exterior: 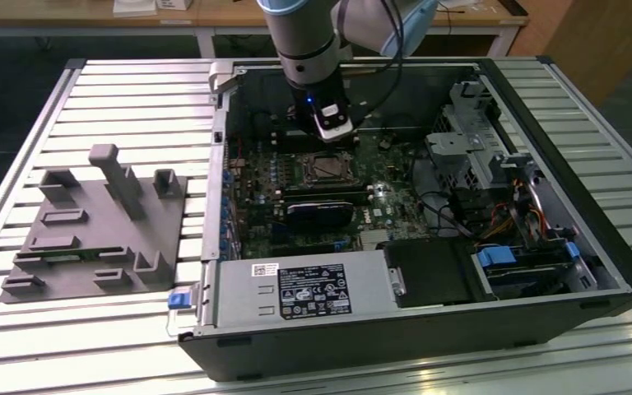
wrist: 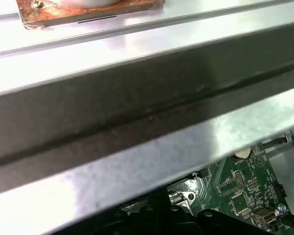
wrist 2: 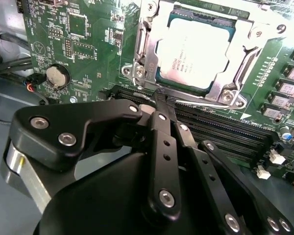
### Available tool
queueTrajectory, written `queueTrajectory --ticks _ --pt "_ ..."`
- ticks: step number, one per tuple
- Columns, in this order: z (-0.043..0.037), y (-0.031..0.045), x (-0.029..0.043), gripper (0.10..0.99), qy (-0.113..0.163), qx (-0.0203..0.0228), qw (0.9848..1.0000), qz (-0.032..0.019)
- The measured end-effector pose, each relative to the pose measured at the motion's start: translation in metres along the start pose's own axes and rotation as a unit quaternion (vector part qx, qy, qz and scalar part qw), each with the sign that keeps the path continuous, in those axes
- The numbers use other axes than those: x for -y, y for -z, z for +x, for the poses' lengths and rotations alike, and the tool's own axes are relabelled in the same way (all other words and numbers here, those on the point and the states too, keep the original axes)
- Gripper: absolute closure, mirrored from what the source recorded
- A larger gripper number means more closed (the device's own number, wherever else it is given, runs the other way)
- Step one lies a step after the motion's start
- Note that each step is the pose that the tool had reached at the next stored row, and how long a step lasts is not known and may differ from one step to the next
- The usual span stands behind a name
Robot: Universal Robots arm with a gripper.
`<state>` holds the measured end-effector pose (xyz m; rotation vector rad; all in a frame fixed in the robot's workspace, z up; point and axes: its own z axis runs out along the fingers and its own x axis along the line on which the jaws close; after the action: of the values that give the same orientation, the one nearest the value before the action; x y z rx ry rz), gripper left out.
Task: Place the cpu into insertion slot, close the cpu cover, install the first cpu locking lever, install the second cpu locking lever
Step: 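Install the first cpu locking lever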
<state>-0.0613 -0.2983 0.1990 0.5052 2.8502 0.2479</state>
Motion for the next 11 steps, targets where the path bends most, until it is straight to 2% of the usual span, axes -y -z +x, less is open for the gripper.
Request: queueTrajectory --ticks 11 --pt "0.001 -0.0008 -0.0013 0.98 0.0 -0.0002 1.0 -0.0006"
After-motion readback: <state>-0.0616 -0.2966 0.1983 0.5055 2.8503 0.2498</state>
